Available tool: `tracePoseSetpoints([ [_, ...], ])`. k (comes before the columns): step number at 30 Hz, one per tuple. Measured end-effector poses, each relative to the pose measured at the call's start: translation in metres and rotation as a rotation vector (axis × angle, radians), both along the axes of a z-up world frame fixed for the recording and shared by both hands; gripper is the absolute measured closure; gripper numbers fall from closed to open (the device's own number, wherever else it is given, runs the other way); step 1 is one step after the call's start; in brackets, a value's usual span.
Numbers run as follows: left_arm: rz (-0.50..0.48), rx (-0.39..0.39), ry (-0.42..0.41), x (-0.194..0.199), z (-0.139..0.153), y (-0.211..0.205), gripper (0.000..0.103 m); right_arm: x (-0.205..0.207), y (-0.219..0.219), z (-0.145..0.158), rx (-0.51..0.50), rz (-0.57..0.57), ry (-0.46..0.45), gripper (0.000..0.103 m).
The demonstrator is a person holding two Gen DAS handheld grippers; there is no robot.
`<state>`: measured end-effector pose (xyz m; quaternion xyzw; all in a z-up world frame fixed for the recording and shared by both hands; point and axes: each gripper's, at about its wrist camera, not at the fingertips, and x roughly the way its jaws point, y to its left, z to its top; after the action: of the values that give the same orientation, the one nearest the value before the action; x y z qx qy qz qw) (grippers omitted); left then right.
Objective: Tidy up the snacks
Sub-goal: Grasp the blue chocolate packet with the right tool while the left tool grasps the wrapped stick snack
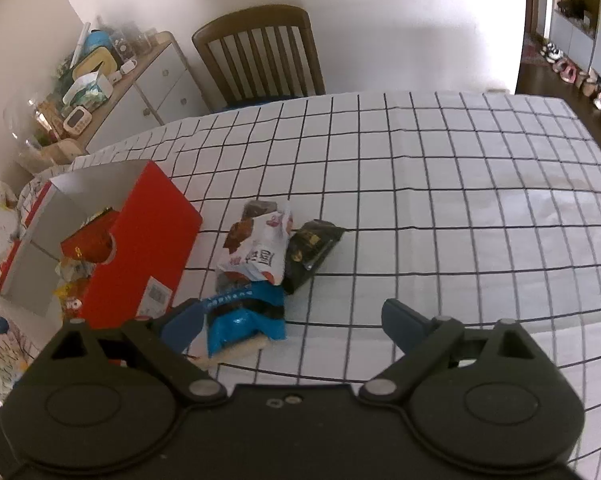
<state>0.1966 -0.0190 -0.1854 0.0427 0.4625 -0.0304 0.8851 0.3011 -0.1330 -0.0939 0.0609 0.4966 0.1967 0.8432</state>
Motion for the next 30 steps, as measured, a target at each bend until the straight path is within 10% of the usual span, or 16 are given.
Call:
tracePoseSetpoints([
  [8,-0.097,-0.032,0.046,-0.015,0.001,-0.011,0.040,0.008,0.026,-0.029,-0.012,-0.013,0.076,0.018],
  [22,-0.096,-0.049,0.025,-0.022,0.008,-0.003,0.083,0.026,0.087,-0.062,-0.142,0.110,0.080,0.008],
  [30,-0.058,-0.142,0.061,-0.015,0.010,0.011,0.088,0.021,0.100,-0.071,-0.198,0.143,0.081,0.032],
])
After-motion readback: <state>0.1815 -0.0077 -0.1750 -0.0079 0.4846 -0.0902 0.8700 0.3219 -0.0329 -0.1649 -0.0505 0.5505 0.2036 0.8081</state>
